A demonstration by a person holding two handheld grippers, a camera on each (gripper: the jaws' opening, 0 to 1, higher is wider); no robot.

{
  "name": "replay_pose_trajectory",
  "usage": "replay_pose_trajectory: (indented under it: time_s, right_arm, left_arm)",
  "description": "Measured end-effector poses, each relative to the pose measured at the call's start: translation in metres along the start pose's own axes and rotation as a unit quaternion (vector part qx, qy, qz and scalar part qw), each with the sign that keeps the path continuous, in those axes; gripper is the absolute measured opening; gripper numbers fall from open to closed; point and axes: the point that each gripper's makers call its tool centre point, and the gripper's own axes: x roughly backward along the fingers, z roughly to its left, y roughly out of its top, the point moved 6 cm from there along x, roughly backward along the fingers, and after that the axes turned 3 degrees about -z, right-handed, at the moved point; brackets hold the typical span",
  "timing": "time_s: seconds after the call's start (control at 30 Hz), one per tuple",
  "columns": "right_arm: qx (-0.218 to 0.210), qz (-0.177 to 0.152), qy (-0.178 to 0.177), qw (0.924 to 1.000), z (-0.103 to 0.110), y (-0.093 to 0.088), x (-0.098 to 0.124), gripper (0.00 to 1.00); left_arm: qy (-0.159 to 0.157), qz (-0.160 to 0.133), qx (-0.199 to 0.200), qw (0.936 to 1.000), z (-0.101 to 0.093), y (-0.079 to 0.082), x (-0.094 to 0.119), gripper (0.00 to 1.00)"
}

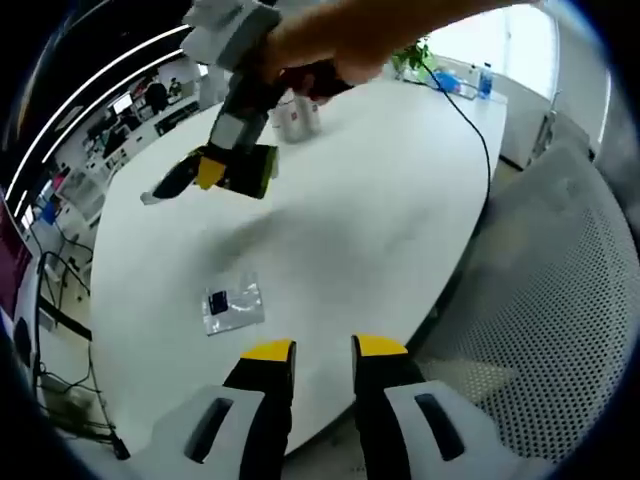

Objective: Arrange the skincare products in the storage area until every visible bottle or jar stands upright without overlapping.

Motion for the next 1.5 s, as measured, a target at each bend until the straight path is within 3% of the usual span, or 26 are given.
replay_pose_trajectory:
  time_s: [0.1, 0.33, 0.4, 0.5, 0.67, 0.7, 0.8, 0.87, 0.93, 1.0, 1.03, 1.07, 1.13, 1.17, 1.2, 1.23, 1.27, 1.33, 1.43, 1.5]
  right_arm:
    - [0.003, -0.007, -0.003, 1.0000, 0.018, -0.019, 0.036, 0.01]
    - [-0.025, -0.038, -0.009, 0.9989, 0.042, -0.045, 0.088, 0.01]
    - [-0.029, -0.044, -0.014, 0.9985, 0.045, -0.051, 0.098, 0.01]
    - [-0.045, -0.056, -0.021, 0.9972, 0.048, -0.055, 0.109, 0.01]
    - [-0.050, -0.071, -0.031, 0.9957, 0.052, -0.057, 0.125, 0.01]
    - [-0.059, -0.078, -0.034, 0.9946, 0.053, -0.057, 0.130, 0.01]
    - [-0.068, -0.083, -0.037, 0.9936, 0.055, -0.060, 0.136, 0.02]
    - [-0.076, -0.086, -0.041, 0.9926, 0.055, -0.062, 0.141, 0.02]
    - [-0.078, -0.090, -0.046, 0.9919, 0.056, -0.062, 0.145, 0.02]
    - [-0.087, -0.096, -0.048, 0.9904, 0.056, -0.062, 0.148, 0.02]
    - [-0.089, -0.097, -0.048, 0.9901, 0.057, -0.062, 0.149, 0.02]
    - [-0.087, -0.099, -0.048, 0.9901, 0.060, -0.062, 0.151, 0.02]
    - [-0.085, -0.100, -0.044, 0.9904, 0.065, -0.062, 0.152, 0.02]
    - [-0.085, -0.099, -0.044, 0.9905, 0.067, -0.062, 0.153, 0.02]
    - [-0.083, -0.098, -0.043, 0.9907, 0.070, -0.063, 0.153, 0.02]
    - [-0.083, -0.098, -0.041, 0.9908, 0.073, -0.063, 0.153, 0.02]
    - [-0.081, -0.097, -0.036, 0.9913, 0.077, -0.063, 0.152, 0.02]
    - [-0.071, -0.091, -0.036, 0.9927, 0.085, -0.063, 0.151, 0.02]
    - [-0.056, -0.085, -0.035, 0.9942, 0.093, -0.063, 0.148, 0.02]
    - [-0.049, -0.079, -0.036, 0.9950, 0.097, -0.062, 0.146, 0.02]
  left_arm:
    - [-0.002, -0.001, -0.003, 1.0000, 0.000, 0.000, 0.000, 0.18]
    - [-0.007, -0.024, 0.002, 0.9997, -0.002, 0.011, 0.004, 0.21]
    - [-0.019, -0.064, -0.005, 0.9978, -0.007, 0.022, 0.006, 0.18]
    - [-0.028, -0.083, 0.005, 0.9962, -0.010, 0.032, 0.010, 0.20]
    - [-0.055, -0.133, 0.049, 0.9883, -0.014, 0.055, 0.017, 0.22]
    - [-0.065, -0.145, 0.080, 0.9841, -0.014, 0.060, 0.021, 0.22]
    - [-0.082, -0.163, 0.119, 0.9760, -0.014, 0.066, 0.026, 0.22]
    - [-0.094, -0.187, 0.141, 0.9676, -0.017, 0.074, 0.029, 0.23]
    - [-0.137, -0.212, 0.180, 0.9508, -0.027, 0.083, 0.032, 0.25]
    - [-0.163, -0.246, 0.255, 0.9207, -0.031, 0.092, 0.033, 0.28]
    - [-0.163, -0.258, 0.277, 0.9111, -0.030, 0.095, 0.034, 0.31]
    - [-0.159, -0.279, 0.314, 0.8933, -0.027, 0.099, 0.035, 0.34]
    - [-0.147, -0.306, 0.354, 0.8712, -0.022, 0.103, 0.035, 0.39]
    - [-0.146, -0.319, 0.388, 0.8523, -0.020, 0.106, 0.035, 0.41]
    - [-0.149, -0.325, 0.407, 0.8403, -0.020, 0.107, 0.035, 0.43]
    - [-0.155, -0.336, 0.430, 0.8237, -0.021, 0.109, 0.035, 0.44]
    - [-0.156, -0.341, 0.438, 0.8173, -0.022, 0.110, 0.035, 0.43]
    - [-0.165, -0.333, 0.440, 0.8175, -0.028, 0.106, 0.032, 0.36]
    - [-0.179, -0.311, 0.435, 0.8260, -0.037, 0.100, 0.026, 0.25]
    - [-0.181, -0.308, 0.439, 0.8240, -0.037, 0.097, 0.026, 0.18]
